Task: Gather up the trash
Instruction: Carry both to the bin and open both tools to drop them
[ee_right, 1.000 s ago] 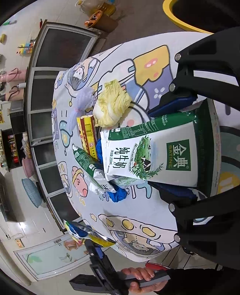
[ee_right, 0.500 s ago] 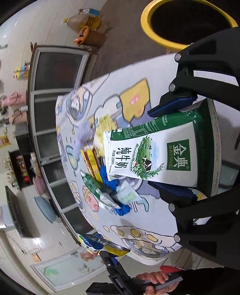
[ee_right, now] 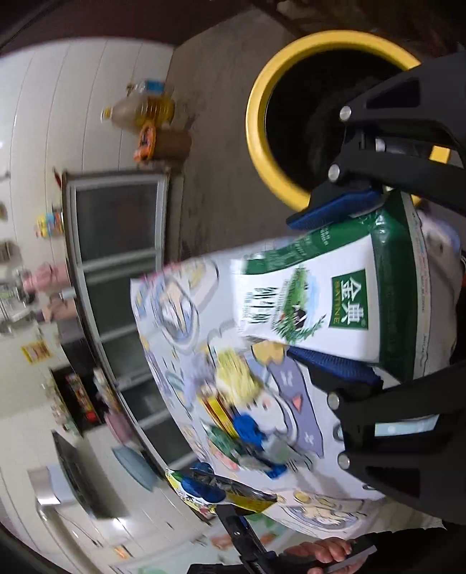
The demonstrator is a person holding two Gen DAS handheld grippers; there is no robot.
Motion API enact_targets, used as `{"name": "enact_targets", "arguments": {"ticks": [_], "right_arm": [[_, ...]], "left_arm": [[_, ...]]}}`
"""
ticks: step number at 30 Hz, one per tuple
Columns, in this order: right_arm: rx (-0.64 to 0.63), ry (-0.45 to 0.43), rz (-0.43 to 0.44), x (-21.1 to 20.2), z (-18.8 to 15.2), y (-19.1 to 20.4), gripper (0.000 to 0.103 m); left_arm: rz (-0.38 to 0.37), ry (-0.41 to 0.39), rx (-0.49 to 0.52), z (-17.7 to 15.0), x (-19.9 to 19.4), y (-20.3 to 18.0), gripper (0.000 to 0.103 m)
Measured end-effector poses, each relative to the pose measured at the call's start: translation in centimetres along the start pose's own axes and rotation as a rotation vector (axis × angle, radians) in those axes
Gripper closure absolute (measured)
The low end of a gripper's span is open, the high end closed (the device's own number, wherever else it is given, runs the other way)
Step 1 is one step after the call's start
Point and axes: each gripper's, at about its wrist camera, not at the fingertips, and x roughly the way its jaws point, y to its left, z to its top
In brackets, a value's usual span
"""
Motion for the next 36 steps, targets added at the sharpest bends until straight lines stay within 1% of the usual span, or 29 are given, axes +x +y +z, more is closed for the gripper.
{"name": "enact_targets", "arguments": {"ticks": [1, 2, 3, 4, 5, 8, 10, 12, 14, 17, 20, 21, 22, 28, 31, 32, 33, 35, 36], "right_arm": [[0.015, -0.003, -0.055, -0.1, 0.0, -0.9, 0.098], [0.015, 0.0, -0.131, 0.0, 0.0, -1.7, 0.099], [0.043, 0.004, -0.166, 0.3, -0.1, -3.2, 0.101], [0.095, 0.018, -0.132, 0.6, -0.1, -5.0, 0.102], [0.113, 0.024, -0.126, 0.8, 0.0, -5.9, 0.102], [0.117, -0.001, -0.182, 0.0, 0.0, -7.9, 0.102], [0.149, -0.019, -0.188, -0.9, 0.3, -9.2, 0.102], [0.153, -0.047, -0.214, -2.2, 0.2, -10.2, 0.102], [0.163, -0.06, -0.219, -3.1, 0.0, -10.8, 0.102], [0.181, -0.077, -0.273, -4.5, -0.7, -12.2, 0.102], [0.221, -0.089, -0.296, -5.6, -1.7, -13.8, 0.102], [0.229, -0.094, -0.315, -6.0, -2.2, -14.2, 0.102], [0.242, -0.101, -0.337, -6.6, -2.7, -14.8, 0.102], [0.311, -0.113, -0.407, -9.5, -5.3, -17.5, 0.102], [0.337, -0.118, -0.432, -10.8, -6.2, -18.7, 0.102], [0.344, -0.119, -0.438, -11.0, -6.4, -19.0, 0.102], [0.349, -0.123, -0.443, -11.4, -6.6, -19.3, 0.102], [0.353, -0.124, -0.451, -11.7, -6.7, -19.6, 0.102], [0.35, -0.122, -0.453, -11.7, -6.8, -19.5, 0.102]], "left_arm": [[-0.017, 0.005, 0.014, 0.3, 0.7, -0.7, 0.056], [-0.04, 0.011, 0.032, 0.6, 1.6, -1.7, 0.056], [-0.055, 0.017, 0.047, 0.8, 2.4, -2.5, 0.056], [-0.08, 0.027, 0.06, 1.2, 3.7, -3.7, 0.056], [-0.096, 0.033, 0.062, 1.4, 4.4, -4.2, 0.056], [-0.159, 0.058, 0.073, 2.1, 6.9, -6.5, 0.056], [-0.186, 0.077, 0.102, 2.3, 8.6, -8.6, 0.056], [-0.22, 0.101, 0.131, 2.3, 10.0, -10.4, 0.056], [-0.253, 0.128, 0.162, 2.1, 11.5, -12.4, 0.056], [-0.303, 0.166, 0.199, 1.6, 13.7, -15.1, 0.056], [-0.34, 0.216, 0.239, 0.6, 16.0, -17.6, 0.056], [-0.351, 0.235, 0.253, 0.2, 17.1, -18.5, 0.056], [-0.359, 0.254, 0.258, -0.2, 18.1, -19.2, 0.056], [-0.417, 0.336, 0.281, -2.9, 22.1, -22.8, 0.055], [-0.427, 0.356, 0.282, -4.0, 23.3, -24.1, 0.051], [-0.436, 0.358, 0.272, -4.2, 23.5, -24.2, 0.043], [-0.44, 0.356, 0.261, -4.3, 23.7, -24.4, 0.03], [-0.435, 0.337, 0.255, -4.3, 23.4, -24.3, 0.02], [-0.43, 0.328, 0.256, -4.3, 23.1, -24.2, 0.016]]}}
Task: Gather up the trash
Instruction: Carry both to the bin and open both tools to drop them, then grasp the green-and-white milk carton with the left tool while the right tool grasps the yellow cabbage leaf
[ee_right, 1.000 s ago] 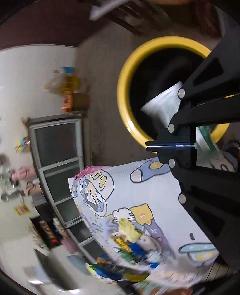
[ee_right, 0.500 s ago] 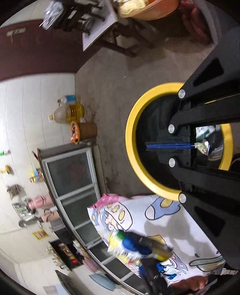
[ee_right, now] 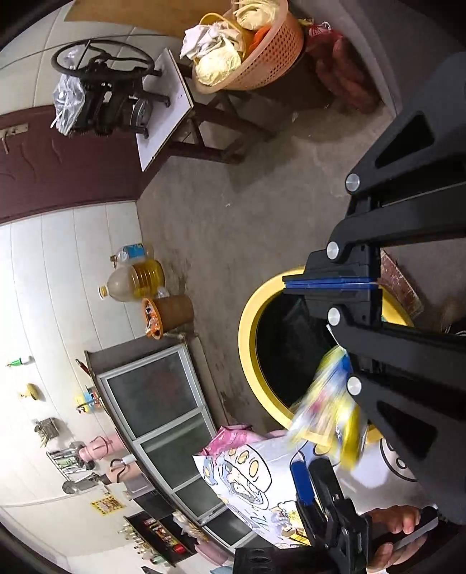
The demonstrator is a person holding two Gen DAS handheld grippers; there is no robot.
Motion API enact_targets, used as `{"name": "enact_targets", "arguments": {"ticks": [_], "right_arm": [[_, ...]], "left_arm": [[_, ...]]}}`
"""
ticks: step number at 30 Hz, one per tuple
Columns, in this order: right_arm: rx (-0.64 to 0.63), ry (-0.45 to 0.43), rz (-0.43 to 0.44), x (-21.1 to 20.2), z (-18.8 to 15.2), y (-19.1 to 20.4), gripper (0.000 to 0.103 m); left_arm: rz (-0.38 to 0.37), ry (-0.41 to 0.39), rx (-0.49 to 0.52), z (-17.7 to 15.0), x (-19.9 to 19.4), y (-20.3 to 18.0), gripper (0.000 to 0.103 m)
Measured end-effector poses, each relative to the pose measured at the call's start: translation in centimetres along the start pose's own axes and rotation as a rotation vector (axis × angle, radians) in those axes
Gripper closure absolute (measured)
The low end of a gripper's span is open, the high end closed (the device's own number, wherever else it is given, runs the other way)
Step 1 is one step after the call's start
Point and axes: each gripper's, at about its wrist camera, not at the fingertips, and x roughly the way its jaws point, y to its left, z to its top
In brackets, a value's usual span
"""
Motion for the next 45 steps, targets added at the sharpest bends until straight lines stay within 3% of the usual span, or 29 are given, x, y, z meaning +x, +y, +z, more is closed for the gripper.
{"name": "enact_targets", "arguments": {"ticks": [2, 9, 19, 23, 30, 33, 45], "right_arm": [[-0.012, 0.002, 0.01, 0.1, -0.1, 0.5, 0.102], [-0.113, 0.003, 0.163, 0.9, 0.6, 6.3, 0.101], [-0.403, 0.058, 0.486, 2.2, -1.1, 23.9, 0.101], [-0.492, 0.128, 0.58, 3.5, -2.5, 30.8, 0.101], [-0.573, 0.225, 0.658, 5.1, -4.6, 38.1, 0.101], [-0.607, 0.254, 0.662, 6.0, -5.1, 40.3, 0.101], [-0.635, 0.31, 0.644, 9.3, -4.9, 45.4, 0.101]], "left_arm": [[0.056, -0.036, 0.002, -0.3, -1.5, 0.3, 0.008], [0.261, -0.179, -0.01, -3.1, -10.6, 3.7, 0.008], [0.671, -0.287, -0.185, -11.4, -27.9, 12.3, 0.008], [0.775, -0.285, -0.285, -14.3, -32.1, 15.5, 0.008], [0.806, -0.286, -0.402, -17.7, -35.4, 19.1, 0.008], [0.825, -0.282, -0.407, -17.6, -35.3, 19.8, 0.008], [0.768, -0.225, -0.458, -14.1, -34.0, 23.0, 0.008]]}}
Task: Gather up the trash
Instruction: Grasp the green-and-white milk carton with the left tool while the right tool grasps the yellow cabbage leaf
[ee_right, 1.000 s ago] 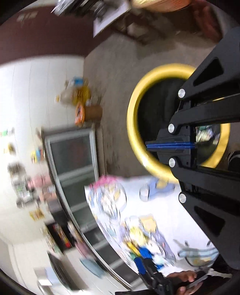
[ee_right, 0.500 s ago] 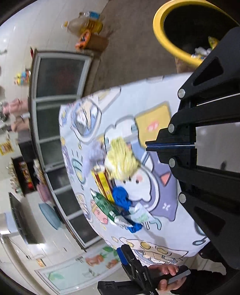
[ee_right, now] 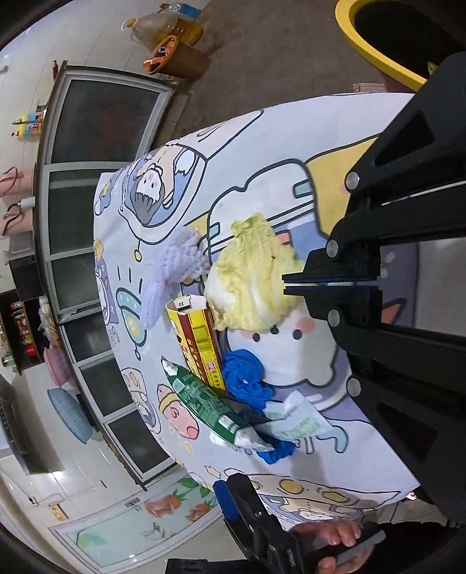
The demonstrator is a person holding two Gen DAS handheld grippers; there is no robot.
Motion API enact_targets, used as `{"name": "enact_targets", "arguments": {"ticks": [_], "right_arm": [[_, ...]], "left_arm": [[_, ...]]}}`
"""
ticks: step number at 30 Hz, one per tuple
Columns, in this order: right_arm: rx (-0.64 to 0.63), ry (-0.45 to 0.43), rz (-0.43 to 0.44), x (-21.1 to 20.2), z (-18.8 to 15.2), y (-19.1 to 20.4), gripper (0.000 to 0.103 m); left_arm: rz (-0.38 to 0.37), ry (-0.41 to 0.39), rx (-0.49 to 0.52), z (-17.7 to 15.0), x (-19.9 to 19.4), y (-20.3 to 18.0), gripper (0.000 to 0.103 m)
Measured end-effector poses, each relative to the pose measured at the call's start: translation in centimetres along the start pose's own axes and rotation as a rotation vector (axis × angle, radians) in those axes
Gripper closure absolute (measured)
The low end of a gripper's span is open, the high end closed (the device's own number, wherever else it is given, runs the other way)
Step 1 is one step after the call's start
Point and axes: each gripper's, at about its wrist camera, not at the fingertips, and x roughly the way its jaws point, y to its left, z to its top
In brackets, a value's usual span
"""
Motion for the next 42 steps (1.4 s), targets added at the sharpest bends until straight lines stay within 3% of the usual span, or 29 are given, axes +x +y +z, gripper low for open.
{"name": "enact_targets", "arguments": {"ticks": [6, 8, 9, 13, 15, 22, 28, 33, 34, 36, 38, 40, 42], "right_arm": [[-0.006, -0.001, 0.012, -0.1, 0.6, -0.1, 0.097], [-0.004, -0.023, 0.028, -0.8, 0.5, -0.1, 0.068], [-0.003, -0.07, 0.053, -1.6, 0.4, -0.1, 0.038], [-0.059, -0.102, 0.05, -2.9, 0.5, 0.5, 0.039], [-0.071, -0.077, 0.063, -2.4, 0.7, 0.6, 0.038], [-0.135, -0.023, 0.006, 0.5, 0.7, 1.1, 0.023], [-0.149, 0.015, -0.029, 2.7, 1.4, 0.9, 0.022], [-0.147, 0.074, -0.031, 4.8, 1.7, 0.8, 0.022], [-0.147, 0.085, -0.036, 5.1, 1.6, 0.8, 0.022], [-0.142, 0.106, -0.035, 5.8, 1.6, 0.7, 0.023], [-0.128, 0.138, -0.028, 6.5, 1.5, 0.6, 0.037], [-0.09, 0.149, 0.026, 6.5, 1.6, 0.4, 0.073], [-0.103, 0.141, 0.042, 6.1, 1.6, 1.0, 0.087]], "left_arm": [[0.001, -0.009, 0.001, 0.7, -0.4, 0.0, 0.008], [-0.003, -0.011, -0.008, 0.7, -0.6, 0.3, 0.008], [-0.006, -0.012, -0.012, 0.7, -0.7, 0.4, 0.008], [-0.01, -0.008, -0.012, 0.8, -0.9, 0.9, 0.008], [0.0, 0.001, -0.006, 0.8, -0.4, 0.9, 0.008], [-0.01, 0.055, -0.019, 1.4, 2.3, 0.7, 0.008], [0.028, 0.114, -0.03, 1.8, 5.3, 0.9, 0.008], [0.014, 0.175, -0.054, 2.1, 7.6, 1.2, 0.01], [0.012, 0.191, -0.062, 2.1, 8.2, 1.3, 0.012], [0.004, 0.214, -0.082, 2.0, 8.9, 1.7, 0.031], [-0.014, 0.226, -0.115, 1.8, 9.3, 2.1, 0.033], [-0.006, 0.21, -0.126, 1.8, 9.2, 2.3, 0.036], [-0.027, 0.185, -0.147, 1.9, 8.4, 2.6, 0.039]]}}
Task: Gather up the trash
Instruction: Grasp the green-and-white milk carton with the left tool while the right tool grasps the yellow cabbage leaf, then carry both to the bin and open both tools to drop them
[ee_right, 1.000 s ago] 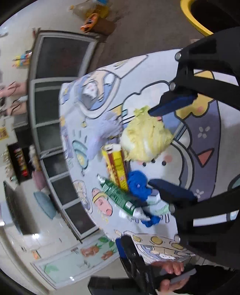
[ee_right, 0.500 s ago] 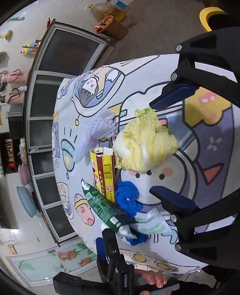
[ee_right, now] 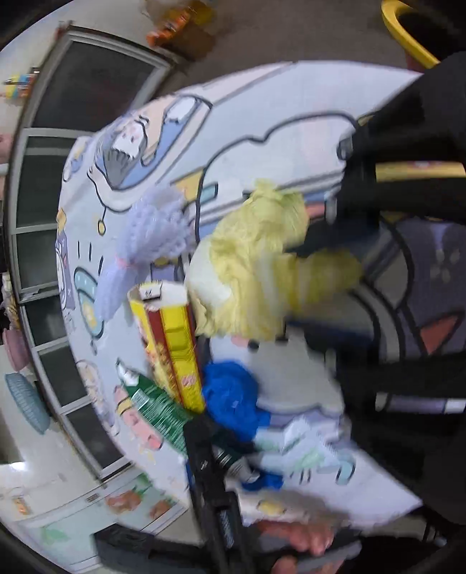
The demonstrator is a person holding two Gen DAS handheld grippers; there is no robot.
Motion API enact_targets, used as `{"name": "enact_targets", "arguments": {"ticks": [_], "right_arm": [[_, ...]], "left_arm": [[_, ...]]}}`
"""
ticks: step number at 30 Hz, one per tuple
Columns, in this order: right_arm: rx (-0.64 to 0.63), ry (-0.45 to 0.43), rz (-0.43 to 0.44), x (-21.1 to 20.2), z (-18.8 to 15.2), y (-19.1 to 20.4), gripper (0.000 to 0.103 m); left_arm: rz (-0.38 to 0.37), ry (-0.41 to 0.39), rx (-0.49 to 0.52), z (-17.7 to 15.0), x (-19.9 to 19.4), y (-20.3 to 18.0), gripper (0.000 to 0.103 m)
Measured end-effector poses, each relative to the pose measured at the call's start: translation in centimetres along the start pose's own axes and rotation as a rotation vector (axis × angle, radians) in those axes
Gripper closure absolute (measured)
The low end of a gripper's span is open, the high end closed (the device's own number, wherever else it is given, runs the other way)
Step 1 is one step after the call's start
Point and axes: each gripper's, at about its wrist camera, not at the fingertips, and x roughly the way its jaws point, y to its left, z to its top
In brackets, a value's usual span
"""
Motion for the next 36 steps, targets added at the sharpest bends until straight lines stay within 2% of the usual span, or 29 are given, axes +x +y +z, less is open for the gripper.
{"name": "enact_targets", "arguments": {"ticks": [3, 8, 15, 20, 28, 36], "right_arm": [[-0.03, -0.019, 0.006, -0.8, -0.2, 1.0, 0.093], [-0.011, -0.068, 0.058, -3.5, -0.5, 1.5, 0.094], [-0.015, -0.182, 0.049, -9.3, -0.4, 2.1, 0.094], [-0.021, -0.228, 0.025, -12.1, -1.0, 2.2, 0.094], [-0.003, -0.246, -0.002, -14.0, -3.3, 1.9, 0.094], [0.068, -0.278, -0.047, -16.7, -6.3, -0.4, 0.094]], "left_arm": [[-0.013, -0.044, 0.02, 0.0, -1.6, -0.1, 0.04], [-0.049, -0.111, 0.006, -0.1, -5.3, 0.8, 0.04], [-0.032, -0.187, 0.002, -0.8, -10.1, 1.9, 0.04], [-0.023, -0.241, 0.007, -1.6, -13.2, 2.5, 0.04], [-0.013, -0.266, 0.016, -2.9, -15.7, 2.0, 0.04], [-0.064, -0.271, 0.092, -3.5, -16.2, -2.3, 0.04]]}}
